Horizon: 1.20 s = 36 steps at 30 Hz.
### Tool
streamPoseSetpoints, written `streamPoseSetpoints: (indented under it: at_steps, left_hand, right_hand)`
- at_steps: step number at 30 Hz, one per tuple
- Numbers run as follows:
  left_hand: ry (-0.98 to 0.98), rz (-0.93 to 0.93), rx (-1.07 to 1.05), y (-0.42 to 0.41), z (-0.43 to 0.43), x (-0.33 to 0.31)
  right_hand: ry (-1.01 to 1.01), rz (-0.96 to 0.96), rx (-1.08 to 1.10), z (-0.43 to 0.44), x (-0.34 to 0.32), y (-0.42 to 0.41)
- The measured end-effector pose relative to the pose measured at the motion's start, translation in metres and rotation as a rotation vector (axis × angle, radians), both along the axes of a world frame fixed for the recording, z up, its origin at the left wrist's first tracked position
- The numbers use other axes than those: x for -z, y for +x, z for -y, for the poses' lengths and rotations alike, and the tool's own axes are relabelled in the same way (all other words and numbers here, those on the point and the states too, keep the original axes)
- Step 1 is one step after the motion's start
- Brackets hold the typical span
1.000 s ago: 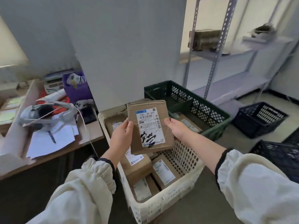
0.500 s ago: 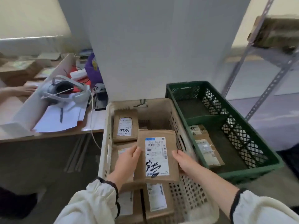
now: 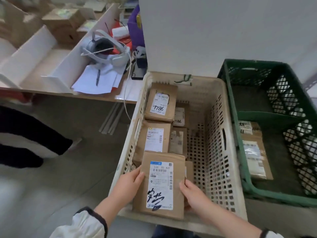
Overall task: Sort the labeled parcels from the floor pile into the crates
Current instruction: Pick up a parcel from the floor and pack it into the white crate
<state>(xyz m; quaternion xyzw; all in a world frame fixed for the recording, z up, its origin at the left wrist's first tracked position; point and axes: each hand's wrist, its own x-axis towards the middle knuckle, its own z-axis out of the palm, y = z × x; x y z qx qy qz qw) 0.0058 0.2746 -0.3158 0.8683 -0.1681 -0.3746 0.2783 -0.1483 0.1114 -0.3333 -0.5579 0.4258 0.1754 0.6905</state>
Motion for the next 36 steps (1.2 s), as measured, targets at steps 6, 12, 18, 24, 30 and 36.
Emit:
streamPoseSetpoints:
  at_steps: [6, 12, 18, 24, 30, 36]
  left_hand:
    - [0.044, 0.017, 0.019, 0.008, 0.000, 0.001]
    - [0.026, 0.028, 0.093, 0.008, 0.040, 0.001]
    - [0.012, 0.004, 0.227, 0.000, 0.103, 0.019]
    - [0.120, 0.044, 0.317, -0.005, 0.120, 0.039]
    - [0.241, 0.035, 0.339, -0.005, 0.102, 0.062]
    - [0.334, -0.015, 0.324, -0.007, 0.093, 0.084]
  right_hand:
    - [-0.005, -0.019, -0.025, 0.002, -0.002, 0.012]
    - [-0.066, -0.029, 0.084, 0.030, 0.000, 0.005]
    - [-0.114, -0.095, 0.183, 0.073, 0.012, -0.013]
    - [-0.157, -0.135, 0.210, 0.089, 0.038, -0.019]
    - [-0.154, -0.252, 0.009, 0.072, 0.063, -0.014]
    - [-0.068, -0.377, -0.070, 0.063, 0.076, -0.016]
